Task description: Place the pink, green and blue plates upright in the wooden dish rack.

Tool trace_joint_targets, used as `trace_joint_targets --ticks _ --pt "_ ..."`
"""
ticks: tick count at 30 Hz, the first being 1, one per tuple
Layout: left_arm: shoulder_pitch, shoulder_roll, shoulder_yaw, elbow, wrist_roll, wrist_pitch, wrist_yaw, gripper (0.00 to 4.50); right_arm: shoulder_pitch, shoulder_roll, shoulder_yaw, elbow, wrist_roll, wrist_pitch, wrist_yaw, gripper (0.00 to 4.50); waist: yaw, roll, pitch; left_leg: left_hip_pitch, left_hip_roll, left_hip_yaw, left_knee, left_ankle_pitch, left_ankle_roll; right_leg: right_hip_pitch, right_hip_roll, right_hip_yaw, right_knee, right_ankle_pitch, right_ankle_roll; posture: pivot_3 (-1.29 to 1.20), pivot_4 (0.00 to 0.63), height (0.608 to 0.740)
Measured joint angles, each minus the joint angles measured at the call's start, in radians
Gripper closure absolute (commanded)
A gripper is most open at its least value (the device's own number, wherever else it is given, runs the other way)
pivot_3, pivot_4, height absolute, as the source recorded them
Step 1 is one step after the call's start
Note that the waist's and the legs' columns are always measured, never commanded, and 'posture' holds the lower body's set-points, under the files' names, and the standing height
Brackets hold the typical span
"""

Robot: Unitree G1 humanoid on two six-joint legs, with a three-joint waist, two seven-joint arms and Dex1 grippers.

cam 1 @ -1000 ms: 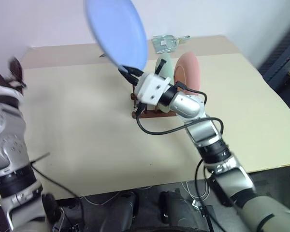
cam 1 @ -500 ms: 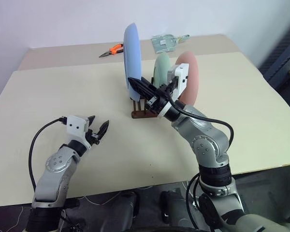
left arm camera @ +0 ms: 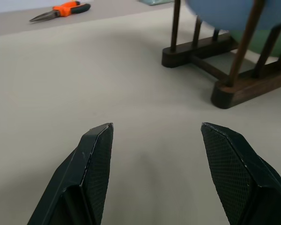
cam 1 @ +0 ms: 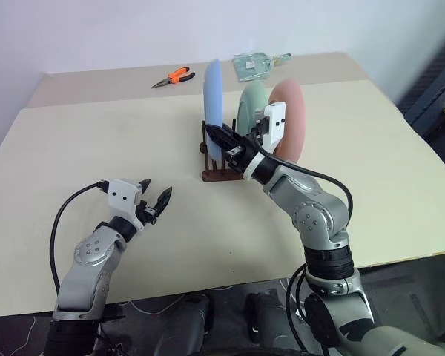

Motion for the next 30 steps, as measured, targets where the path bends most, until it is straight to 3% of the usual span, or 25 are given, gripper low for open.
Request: trace_joint_targets --ticks 5,12,19,27,30 --pt "0.004 -0.005 -0.001 -0.002 0.008 0.0 -0.004 1.35 -0.047 -0.018 0.013 0.008 -0.05 -0.034 0.002 0.56 0.001 0.0 0.0 0.0 0.0 0.0 0.0 0.0 0.0 0.0 0.0 0.0 0.0 0.0 0.0 0.0 0.15 0.727" --pt "0.019 -0.01 -0.004 -0.004 0.019 0.001 -0.009 1.35 -0.07 -0.085 0.088 0.01 -0.186 -0.124 0.045 0.56 0.001 0.0 0.0 0.0 0.0 0.0 0.0 0.0 0.0 0.0 0.0 0.0 0.0 0.0 0.0 0.0 0.15 0.727" --pt "0.023 -0.021 -0.009 -0.018 0.024 0.002 -0.015 1.35 -0.149 -0.195 0.118 0.01 -0.361 -0.334 0.086 0.56 0.003 0.0 0.0 0.0 0.0 0.0 0.0 0.0 0.0 0.001 0.0 -0.001 0.0 0.0 0.0 0.0 0.15 0.727" --pt "0.012 -0.013 -0.035 -0.019 0.03 0.005 -0.049 1.35 -0.098 -0.439 -0.137 -0.041 -0.296 -0.362 0.179 4.45 0.012 -0.001 0.0 0.0 0.0 0.0 0.002 0.0 0.001 0.005 -0.001 -0.001 -0.002 0.0 0.0 0.0 0.15 0.727" --pt "-0.011 -0.015 -0.034 0.016 0.046 -0.008 -0.041 1.35 -0.046 -0.519 -0.258 -0.007 -0.304 -0.366 0.148 4.45 0.012 -0.001 0.0 0.0 0.0 0.0 0.002 0.0 0.001 0.005 -0.001 -0.002 -0.002 0.0 0.0 0.0 0.15 0.727"
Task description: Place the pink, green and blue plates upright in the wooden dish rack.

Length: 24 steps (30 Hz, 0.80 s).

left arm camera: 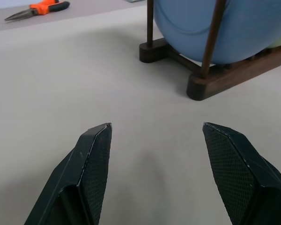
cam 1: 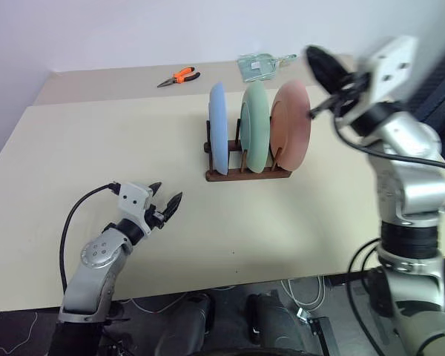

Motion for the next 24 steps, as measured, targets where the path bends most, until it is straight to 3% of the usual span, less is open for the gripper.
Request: trace_joint_targets --ticks 4,9,13,16,19,23,24 --pt "-0.049 -0.005 0.054 0.128 0.057 -0.044 0.087 1.35 0.149 -0.068 -0.08 0.107 -0.054 -0.007 -0.027 4.45 -0.004 0.0 0.0 0.0 0.0 0.0 0.0 0.001 0.001 0.0 0.0 0.0 0.0 0.0 0.0 0.0 0.15 0.727" --pt "-0.049 0.001 0.167 0.239 0.08 -0.082 0.177 1.35 0.362 -0.08 -0.066 0.234 -0.091 -0.04 0.013 4.45 -0.002 0.001 0.0 0.0 0.0 0.001 0.0 0.001 0.002 0.0 0.0 0.001 0.0 0.0 0.0 0.0 0.15 0.727" --pt "-0.014 0.021 0.23 0.26 0.082 -0.088 0.2 0.02 0.415 -0.058 -0.057 0.304 -0.097 -0.102 0.029 4.5 -0.002 0.003 0.001 0.0 0.0 0.001 0.002 0.0 0.0 0.0 0.0 0.001 0.0 0.0 0.0 0.0 0.15 0.727" --pt "0.013 0.022 0.234 0.24 0.084 -0.096 0.201 0.02 0.406 -0.058 -0.057 0.341 -0.09 -0.137 0.054 4.5 -0.001 0.003 0.001 0.0 0.0 0.001 0.003 0.0 0.0 0.002 0.0 0.0 0.0 0.0 0.001 0.0 0.15 0.727" --pt "0.037 0.02 0.233 0.213 0.097 -0.095 0.207 0.0 0.396 -0.058 -0.049 0.408 -0.09 -0.167 0.08 3.73 -0.001 0.003 0.001 0.0 0.0 0.001 0.004 0.0 0.001 0.002 0.0 0.0 0.0 0.0 0.001 0.0 0.15 0.727" --pt "0.054 0.017 0.233 0.195 0.107 -0.093 0.223 0.0 0.376 -0.054 -0.018 0.485 -0.108 -0.209 0.083 1.73 -0.001 0.003 0.0 0.0 0.0 0.001 0.004 0.0 0.001 0.002 0.0 0.0 0.0 0.0 0.001 0.0 0.15 0.727" --pt "0.056 0.016 0.232 0.192 0.112 -0.092 0.227 0.0 0.366 -0.055 -0.01 0.503 -0.115 -0.221 0.082 1.73 -0.002 0.003 0.0 0.0 0.0 0.001 0.004 0.0 0.001 0.002 0.0 0.0 0.0 0.0 0.001 0.0 0.15 0.727"
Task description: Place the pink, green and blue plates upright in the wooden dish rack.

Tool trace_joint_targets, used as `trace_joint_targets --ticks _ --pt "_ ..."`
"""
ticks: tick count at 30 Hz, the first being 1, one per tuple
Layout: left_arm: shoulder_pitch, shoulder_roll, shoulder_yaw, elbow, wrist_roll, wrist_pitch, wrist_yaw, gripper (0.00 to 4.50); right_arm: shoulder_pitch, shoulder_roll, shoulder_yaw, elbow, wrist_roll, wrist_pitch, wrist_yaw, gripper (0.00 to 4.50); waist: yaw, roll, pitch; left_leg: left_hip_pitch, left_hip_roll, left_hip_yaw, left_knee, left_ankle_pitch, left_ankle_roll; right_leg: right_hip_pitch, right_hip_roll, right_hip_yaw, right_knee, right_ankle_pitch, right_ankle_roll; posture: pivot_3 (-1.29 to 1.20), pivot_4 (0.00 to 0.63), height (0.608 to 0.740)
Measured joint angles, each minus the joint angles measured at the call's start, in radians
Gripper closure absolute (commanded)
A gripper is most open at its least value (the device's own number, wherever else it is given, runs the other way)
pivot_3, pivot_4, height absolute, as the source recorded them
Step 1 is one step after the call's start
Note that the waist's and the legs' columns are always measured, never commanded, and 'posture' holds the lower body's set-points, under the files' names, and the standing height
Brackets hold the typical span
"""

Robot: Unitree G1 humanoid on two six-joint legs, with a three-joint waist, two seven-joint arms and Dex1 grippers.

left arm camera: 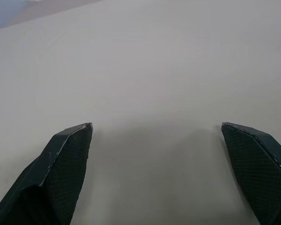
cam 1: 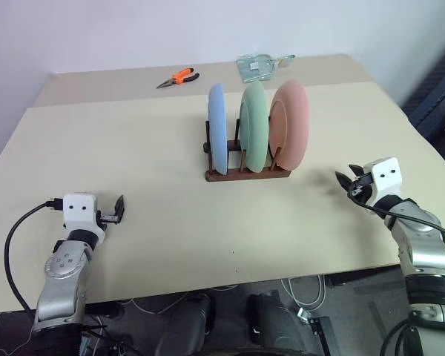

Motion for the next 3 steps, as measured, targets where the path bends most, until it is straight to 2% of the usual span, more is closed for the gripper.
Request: trace_joint_targets --ticks 3 --pt "-0.001 -0.008 -0.001 -0.009 0.008 0.01 0.013 0.0 -0.036 0.003 0.025 0.051 -0.021 -0.027 -0.006 1.73 0.0 0.0 0.0 0.0 0.0 0.0 0.0 0.0 0.0 0.0 0.0 0.0 0.0 0.0 0.0 0.0 0.15 0.727"
